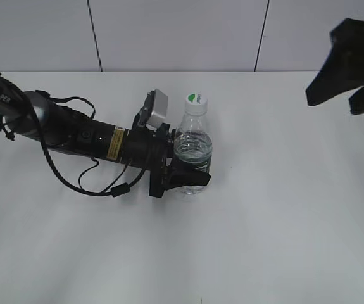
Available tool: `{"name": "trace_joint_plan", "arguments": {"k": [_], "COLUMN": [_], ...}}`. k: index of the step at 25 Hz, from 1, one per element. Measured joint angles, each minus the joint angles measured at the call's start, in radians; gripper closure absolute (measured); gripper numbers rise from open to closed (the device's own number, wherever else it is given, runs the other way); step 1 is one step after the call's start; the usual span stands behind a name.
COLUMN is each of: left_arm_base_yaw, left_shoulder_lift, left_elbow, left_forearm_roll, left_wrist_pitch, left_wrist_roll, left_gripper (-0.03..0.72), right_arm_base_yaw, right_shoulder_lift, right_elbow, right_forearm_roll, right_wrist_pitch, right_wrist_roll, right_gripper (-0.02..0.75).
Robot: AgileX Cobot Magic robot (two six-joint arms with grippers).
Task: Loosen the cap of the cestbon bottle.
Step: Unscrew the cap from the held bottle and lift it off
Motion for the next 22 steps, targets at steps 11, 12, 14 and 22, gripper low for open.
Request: {"name": "trace_joint_plan", "arguments": {"k": [11,12,14,22], "left_arm_base_yaw": [-0.003,-0.003,-0.003,-0.003], "left_shoulder_lift": [0.0,0.0,0.0,-0.001], "left_elbow": [0.0,0.0,0.0,0.0], "left_forearm_roll": [-0.009,-0.01,-0.01,-0.015], "left_wrist_pitch": [0.004,0.004,0.005,0.014], "left_wrist_roll": [0.0,0.0,0.0,0.0], "left_gripper": [0.271,0.271,0.271,0.271], "right_arm_base_yaw": [0.131,0.141,0.159,0.191], "right_shoulder_lift": [0.363,0.387,0.43,0.587], "right_elbow": [-0.446,-0.478,-0.536,-0.714], "right_forearm_roll": [-0.106,-0.106,-0.106,-0.106], "right_wrist_pitch": [0.14,0.142,0.158,0.176], "right_wrist_roll": [0.116,0.127,0.155,0.275], "right_gripper": [0.22,0.221,0.23,0.269]}}
